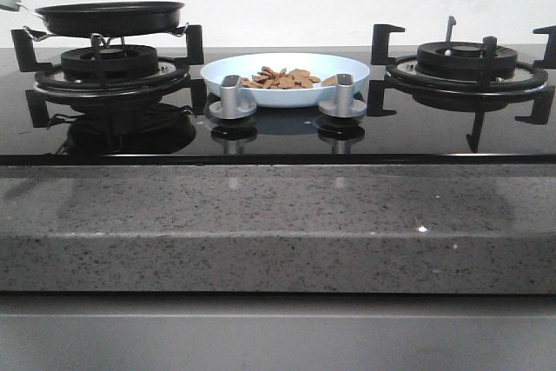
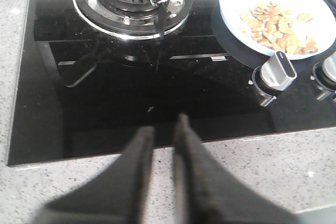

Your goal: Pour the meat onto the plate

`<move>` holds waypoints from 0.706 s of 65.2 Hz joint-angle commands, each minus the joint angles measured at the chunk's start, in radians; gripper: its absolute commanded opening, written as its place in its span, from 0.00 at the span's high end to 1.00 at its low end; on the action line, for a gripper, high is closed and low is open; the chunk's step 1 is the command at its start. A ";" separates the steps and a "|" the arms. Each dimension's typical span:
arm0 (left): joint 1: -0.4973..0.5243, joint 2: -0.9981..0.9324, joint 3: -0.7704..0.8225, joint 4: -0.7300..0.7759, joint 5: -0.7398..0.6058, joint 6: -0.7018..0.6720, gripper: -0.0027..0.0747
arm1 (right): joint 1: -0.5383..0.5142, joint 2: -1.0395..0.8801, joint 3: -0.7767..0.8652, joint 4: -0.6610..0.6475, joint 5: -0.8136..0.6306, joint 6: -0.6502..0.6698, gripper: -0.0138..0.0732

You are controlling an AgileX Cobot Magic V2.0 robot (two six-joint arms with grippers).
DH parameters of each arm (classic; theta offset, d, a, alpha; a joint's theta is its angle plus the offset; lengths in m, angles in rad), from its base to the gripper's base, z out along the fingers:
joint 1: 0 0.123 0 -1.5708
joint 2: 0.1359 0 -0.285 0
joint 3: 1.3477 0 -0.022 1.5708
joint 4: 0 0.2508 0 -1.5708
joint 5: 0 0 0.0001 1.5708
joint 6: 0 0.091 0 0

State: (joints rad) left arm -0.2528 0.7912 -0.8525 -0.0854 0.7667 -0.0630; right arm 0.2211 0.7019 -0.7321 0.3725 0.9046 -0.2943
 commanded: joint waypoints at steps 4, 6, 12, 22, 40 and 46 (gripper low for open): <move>-0.007 -0.007 -0.024 0.063 -0.083 0.039 0.99 | -0.002 -0.004 -0.027 0.023 -0.047 0.000 0.92; -0.007 -0.007 -0.024 0.066 -0.083 0.039 0.99 | -0.002 -0.004 -0.027 0.025 -0.046 0.000 0.92; -0.007 -0.007 -0.024 0.066 -0.083 0.039 0.99 | -0.002 -0.004 -0.027 0.028 -0.041 0.000 0.92; -0.007 -0.007 -0.024 0.066 -0.083 0.039 0.99 | -0.002 -0.004 -0.027 0.028 -0.041 0.000 0.92; -0.002 -0.042 -0.010 0.066 -0.103 0.042 0.99 | -0.002 -0.004 -0.027 0.028 -0.040 0.000 0.92; 0.044 -0.115 0.073 0.085 -0.166 0.050 0.99 | -0.002 -0.004 -0.027 0.028 -0.034 0.000 0.92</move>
State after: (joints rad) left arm -0.2397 0.7381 -0.8098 -0.0134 0.7185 -0.0192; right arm 0.2211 0.7019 -0.7321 0.3725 0.9103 -0.2935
